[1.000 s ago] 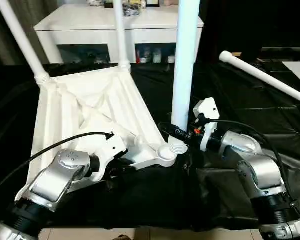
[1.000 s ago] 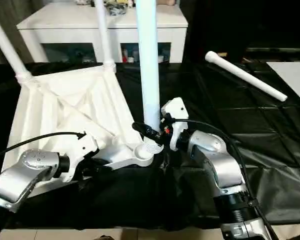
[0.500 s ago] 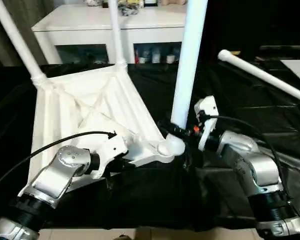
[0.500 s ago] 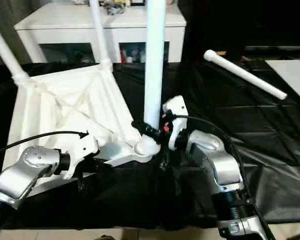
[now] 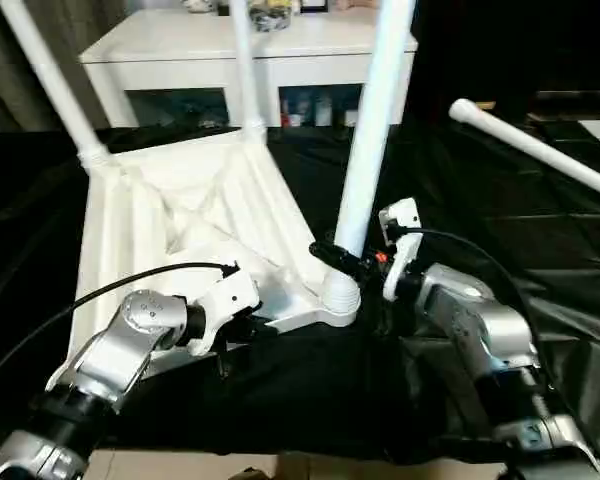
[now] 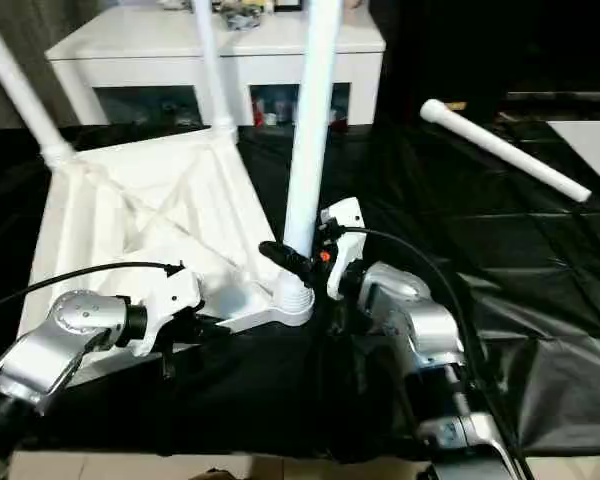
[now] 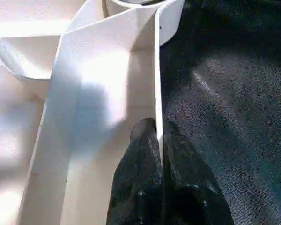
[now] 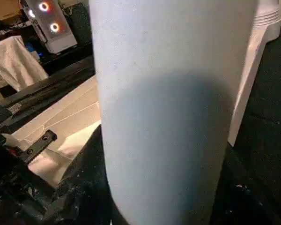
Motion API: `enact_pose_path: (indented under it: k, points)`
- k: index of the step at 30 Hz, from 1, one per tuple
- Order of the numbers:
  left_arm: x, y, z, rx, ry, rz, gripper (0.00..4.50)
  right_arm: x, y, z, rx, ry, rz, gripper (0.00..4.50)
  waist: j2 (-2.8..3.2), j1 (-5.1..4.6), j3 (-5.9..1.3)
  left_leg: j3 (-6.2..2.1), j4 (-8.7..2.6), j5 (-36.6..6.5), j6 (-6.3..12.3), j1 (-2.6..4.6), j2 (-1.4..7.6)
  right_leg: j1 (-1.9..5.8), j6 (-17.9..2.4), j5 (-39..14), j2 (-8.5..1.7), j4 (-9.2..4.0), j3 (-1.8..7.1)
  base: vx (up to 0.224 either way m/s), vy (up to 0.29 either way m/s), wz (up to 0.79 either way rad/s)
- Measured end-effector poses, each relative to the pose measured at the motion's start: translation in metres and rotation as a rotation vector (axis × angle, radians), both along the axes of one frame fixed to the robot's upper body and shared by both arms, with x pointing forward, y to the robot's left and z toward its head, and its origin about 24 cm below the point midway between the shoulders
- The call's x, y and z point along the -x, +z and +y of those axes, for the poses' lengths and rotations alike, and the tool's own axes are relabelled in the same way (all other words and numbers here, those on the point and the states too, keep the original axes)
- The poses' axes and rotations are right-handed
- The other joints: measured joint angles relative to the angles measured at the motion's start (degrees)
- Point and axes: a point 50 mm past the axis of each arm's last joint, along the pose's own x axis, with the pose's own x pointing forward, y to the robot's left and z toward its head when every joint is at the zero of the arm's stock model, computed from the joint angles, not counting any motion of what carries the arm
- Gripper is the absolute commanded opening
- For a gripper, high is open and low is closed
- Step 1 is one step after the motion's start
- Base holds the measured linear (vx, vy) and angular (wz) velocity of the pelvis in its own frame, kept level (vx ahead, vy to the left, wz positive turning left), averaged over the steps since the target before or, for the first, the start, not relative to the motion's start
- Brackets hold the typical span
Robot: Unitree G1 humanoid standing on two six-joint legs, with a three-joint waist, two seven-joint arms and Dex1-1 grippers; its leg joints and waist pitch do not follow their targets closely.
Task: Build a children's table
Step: Insert table leg to table base
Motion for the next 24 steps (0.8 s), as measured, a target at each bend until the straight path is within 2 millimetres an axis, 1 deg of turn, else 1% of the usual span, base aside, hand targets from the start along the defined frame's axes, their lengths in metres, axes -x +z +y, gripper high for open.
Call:
enact_pose_path:
  k: [11,16,19,24]
  points:
    - [-0.002,-0.001,-0.001,0.007,0.005,-0.023,0.0,-0.002,-0.005,-0.001,-0.019,-0.025,-0.024,1.86,-0.04,0.05,-0.01,0.18,-0.15,0.0,0.0,0.04,0.0,-0.01,0.0,0.0,-0.13,-0.02,0.0,0.0,0.0,0.0]
    - [-0.003,-0.002,-0.003,0.024,0.011,-0.032,0.0,0.002,-0.008,-0.008,-0.062,-0.067,-0.042,1.85,-0.03,0.21,-0.02,0.35,-0.33,0.0,0.0,0.04,0.0,0.0,0.1,-0.1,-0.21,-0.12,0.0,0.0,0.0,0.0]
    - [-0.003,-0.003,-0.005,0.032,0.01,-0.033,0.0,0.007,-0.01,-0.01,-0.075,-0.094,-0.061,1.85,0.1,0.32,-0.11,0.44,-0.39,0.0,0.0,0.04,0.0,0.04,0.1,0.0,-0.24,-0.27,0.0,0.0,0.0,0.0]
    - [-0.004,-0.005,-0.009,0.043,0.017,-0.036,0.0,0.017,-0.014,-0.017,-0.088,-0.156,-0.105,1.85,0.6,0.3,-0.41,0.52,-0.6,0.0,0.0,0.05,0.0,0.04,0.1,-0.1,-0.25,-0.75,0.02,0.0,0.0,0.0]
